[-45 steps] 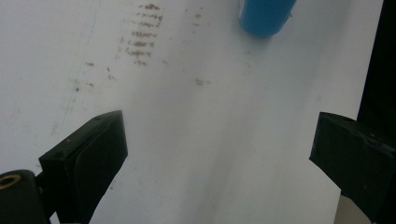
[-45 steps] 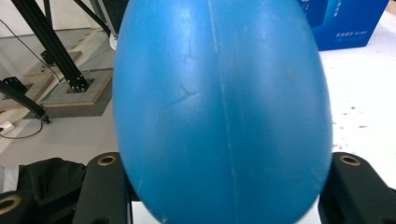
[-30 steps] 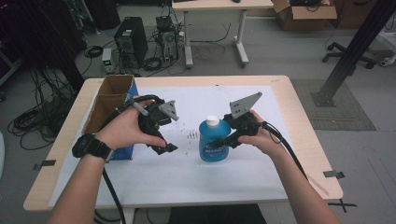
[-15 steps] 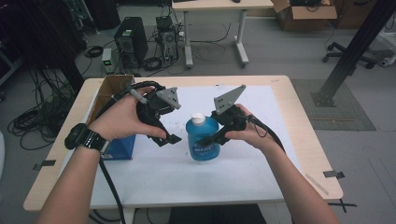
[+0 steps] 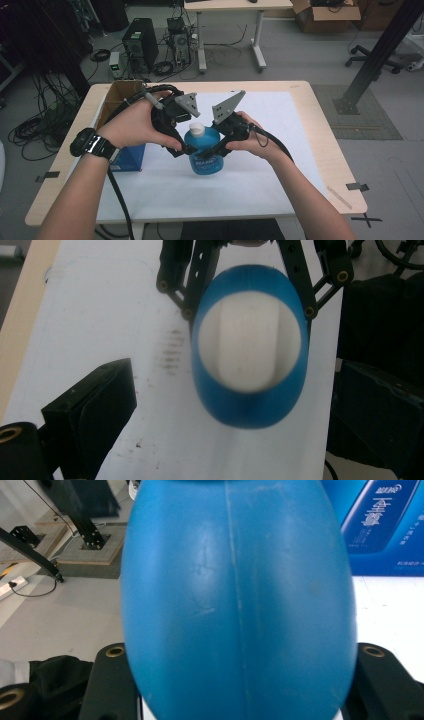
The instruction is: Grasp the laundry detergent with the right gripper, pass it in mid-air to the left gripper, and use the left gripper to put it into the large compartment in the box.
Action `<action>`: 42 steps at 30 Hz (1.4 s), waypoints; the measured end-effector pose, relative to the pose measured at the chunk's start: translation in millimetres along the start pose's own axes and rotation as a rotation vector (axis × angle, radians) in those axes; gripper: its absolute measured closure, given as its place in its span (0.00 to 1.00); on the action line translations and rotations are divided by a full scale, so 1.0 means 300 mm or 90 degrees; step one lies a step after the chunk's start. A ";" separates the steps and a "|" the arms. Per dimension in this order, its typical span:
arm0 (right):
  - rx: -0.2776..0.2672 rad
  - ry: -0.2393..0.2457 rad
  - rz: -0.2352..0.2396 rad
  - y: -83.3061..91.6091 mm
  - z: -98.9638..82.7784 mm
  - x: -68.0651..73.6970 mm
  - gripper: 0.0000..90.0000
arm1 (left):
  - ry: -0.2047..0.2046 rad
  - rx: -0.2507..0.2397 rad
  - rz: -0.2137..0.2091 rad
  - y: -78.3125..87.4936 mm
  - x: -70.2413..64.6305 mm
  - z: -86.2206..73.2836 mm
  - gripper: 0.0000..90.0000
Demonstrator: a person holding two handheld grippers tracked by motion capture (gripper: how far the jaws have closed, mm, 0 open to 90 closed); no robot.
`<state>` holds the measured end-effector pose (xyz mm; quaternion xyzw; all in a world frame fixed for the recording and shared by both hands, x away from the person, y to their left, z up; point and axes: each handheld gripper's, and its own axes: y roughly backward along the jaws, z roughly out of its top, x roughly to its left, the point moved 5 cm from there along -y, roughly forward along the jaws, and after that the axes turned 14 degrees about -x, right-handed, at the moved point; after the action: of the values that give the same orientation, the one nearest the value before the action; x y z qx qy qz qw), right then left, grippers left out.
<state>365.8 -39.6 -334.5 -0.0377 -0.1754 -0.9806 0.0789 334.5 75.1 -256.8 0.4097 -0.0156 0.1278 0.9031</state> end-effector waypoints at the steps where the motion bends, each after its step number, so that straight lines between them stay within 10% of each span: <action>1: -0.001 0.000 0.001 -0.004 0.001 0.001 0.47 | -0.003 0.002 0.000 -0.004 -0.001 0.003 0.05; 42: -0.003 0.003 0.009 -0.019 -0.004 0.009 0.47 | -0.015 0.098 -0.030 -0.082 -0.009 0.029 0.21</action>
<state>362.1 -34.9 -337.2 -0.0368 -0.1726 -0.9805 0.0865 338.7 52.5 -269.5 0.4793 -0.0067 0.1025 0.8716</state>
